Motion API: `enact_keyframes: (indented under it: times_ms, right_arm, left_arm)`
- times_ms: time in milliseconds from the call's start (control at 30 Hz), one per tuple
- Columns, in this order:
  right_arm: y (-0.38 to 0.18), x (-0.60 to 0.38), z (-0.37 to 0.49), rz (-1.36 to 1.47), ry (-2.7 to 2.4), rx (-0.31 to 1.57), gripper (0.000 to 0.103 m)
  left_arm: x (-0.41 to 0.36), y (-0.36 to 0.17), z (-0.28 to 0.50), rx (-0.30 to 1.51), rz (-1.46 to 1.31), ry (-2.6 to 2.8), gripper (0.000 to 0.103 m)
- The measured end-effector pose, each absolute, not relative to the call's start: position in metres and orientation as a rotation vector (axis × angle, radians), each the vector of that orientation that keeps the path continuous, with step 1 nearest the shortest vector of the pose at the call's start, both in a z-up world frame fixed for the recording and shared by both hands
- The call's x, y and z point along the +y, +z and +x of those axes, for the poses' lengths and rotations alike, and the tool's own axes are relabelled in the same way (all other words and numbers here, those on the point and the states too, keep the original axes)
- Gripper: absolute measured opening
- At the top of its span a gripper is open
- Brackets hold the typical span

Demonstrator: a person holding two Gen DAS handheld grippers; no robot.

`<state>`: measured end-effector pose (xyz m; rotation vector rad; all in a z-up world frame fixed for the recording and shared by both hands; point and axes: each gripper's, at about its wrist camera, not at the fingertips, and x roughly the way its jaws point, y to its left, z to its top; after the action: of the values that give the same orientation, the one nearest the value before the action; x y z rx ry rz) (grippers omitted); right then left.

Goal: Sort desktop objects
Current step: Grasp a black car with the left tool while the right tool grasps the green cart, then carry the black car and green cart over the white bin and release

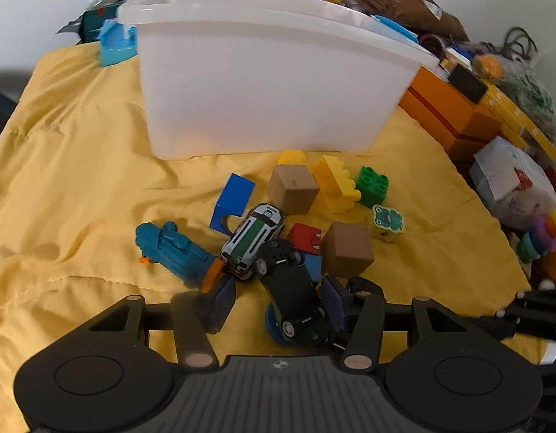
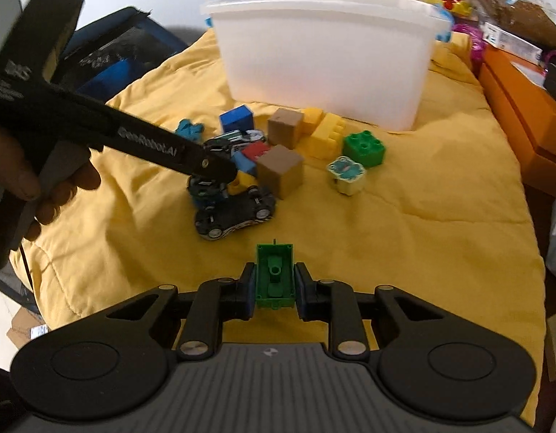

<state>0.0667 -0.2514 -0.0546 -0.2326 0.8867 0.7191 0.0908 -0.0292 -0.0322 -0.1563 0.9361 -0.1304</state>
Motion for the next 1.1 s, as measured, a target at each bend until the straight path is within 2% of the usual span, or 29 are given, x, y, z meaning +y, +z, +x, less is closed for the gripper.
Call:
enact_keyframes:
  times_ms: [67, 167, 600, 867, 1100]
  right_arm:
    - [-0.054, -0.252, 0.068, -0.225, 0.718, 0.878, 0.024]
    - [-0.053, -0.253, 0.069, -0.216, 0.719, 0.873, 0.024]
    - [-0.032, -0.26, 0.094, -0.162, 0.69, 0.815, 0.024]
    - [0.016, -0.257, 0.129, -0.08, 0.658, 0.692, 0.024]
    - [0.054, -0.248, 0.176, -0.031, 0.635, 0.621, 0.024]
  left_arm:
    - [-0.031, -0.031, 0.088, 0.917, -0.121, -0.166, 0.033]
    - [-0.032, -0.03, 0.084, 0.913, -0.098, -0.175, 0.029]
    - [0.0, 0.019, 0.068, 0.774, -0.159, -0.118, 0.028]
    - [0.015, 0.074, 0.086, 0.656, -0.176, -0.102, 0.028]
    - [0.031, 0.102, 0.125, 0.626, -0.183, -0.082, 0.028]
